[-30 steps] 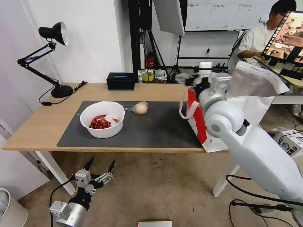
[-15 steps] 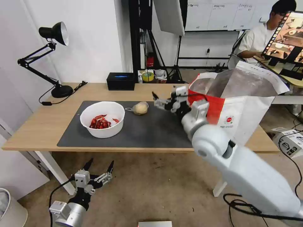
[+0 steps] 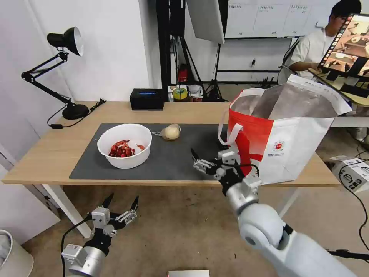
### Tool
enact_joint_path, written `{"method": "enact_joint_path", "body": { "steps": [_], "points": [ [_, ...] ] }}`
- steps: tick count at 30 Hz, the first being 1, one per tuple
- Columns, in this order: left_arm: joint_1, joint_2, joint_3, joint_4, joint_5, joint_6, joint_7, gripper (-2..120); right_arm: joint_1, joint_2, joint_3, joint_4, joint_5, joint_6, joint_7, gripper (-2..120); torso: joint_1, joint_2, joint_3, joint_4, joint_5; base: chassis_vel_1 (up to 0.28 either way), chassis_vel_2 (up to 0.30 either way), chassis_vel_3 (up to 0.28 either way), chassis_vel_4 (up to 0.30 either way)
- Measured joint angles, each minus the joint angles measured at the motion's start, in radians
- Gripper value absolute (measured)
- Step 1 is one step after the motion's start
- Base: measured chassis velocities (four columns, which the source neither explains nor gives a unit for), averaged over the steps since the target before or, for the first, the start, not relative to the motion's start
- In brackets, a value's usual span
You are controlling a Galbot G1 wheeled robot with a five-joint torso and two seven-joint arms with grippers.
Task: Pick up the trash from the table and place it into the takeout bag.
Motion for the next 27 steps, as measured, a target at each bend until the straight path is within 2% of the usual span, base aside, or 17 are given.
{"method": "enact_joint_path", "body": {
  "steps": [13,27],
  "points": [
    [0.004,-0.016,0.005,0.000,0.010,-0.013,0.002,100,-0.271,0.040,0.100,-0.001,-0.135,0.119,-0.026,100,0.000,0.000,0.000,-0.0001,0.0000,0.000,0.000,0.000,0.000],
    [0.020,-0.029,0.003,-0.008,0.021,-0.017,0.021,100,-0.421,0.065,0.128,-0.034,-0.206,0.166,-0.044,100,0.000,0.000,0.000,-0.0002,0.0000,0.000,0.000,0.000,0.000]
  ]
}}
